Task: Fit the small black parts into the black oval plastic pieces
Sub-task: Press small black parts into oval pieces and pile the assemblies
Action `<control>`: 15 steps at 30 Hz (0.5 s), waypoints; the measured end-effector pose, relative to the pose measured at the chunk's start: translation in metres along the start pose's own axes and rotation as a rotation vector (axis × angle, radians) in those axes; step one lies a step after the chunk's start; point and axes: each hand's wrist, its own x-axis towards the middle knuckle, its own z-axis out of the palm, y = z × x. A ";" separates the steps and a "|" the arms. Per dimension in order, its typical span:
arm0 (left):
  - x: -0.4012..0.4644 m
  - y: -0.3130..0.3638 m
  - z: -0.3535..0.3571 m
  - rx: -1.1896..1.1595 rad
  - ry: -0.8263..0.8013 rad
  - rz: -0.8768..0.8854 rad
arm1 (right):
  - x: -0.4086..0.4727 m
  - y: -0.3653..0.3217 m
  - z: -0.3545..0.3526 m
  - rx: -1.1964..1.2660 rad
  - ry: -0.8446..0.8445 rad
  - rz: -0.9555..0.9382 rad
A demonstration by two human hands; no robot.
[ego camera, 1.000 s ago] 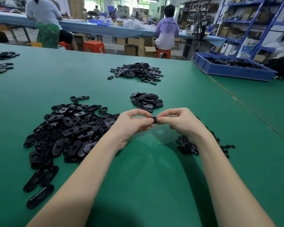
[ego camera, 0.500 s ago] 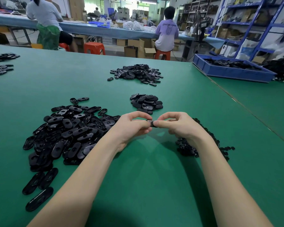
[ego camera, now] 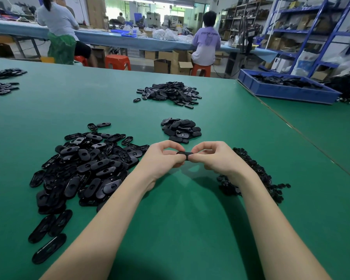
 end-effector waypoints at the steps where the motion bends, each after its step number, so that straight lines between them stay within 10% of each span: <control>1: 0.000 0.000 0.000 -0.002 0.003 0.002 | 0.000 0.000 0.000 0.006 0.001 -0.004; 15: 0.005 -0.006 -0.001 0.097 0.035 0.025 | 0.003 0.004 0.009 -0.023 0.080 -0.012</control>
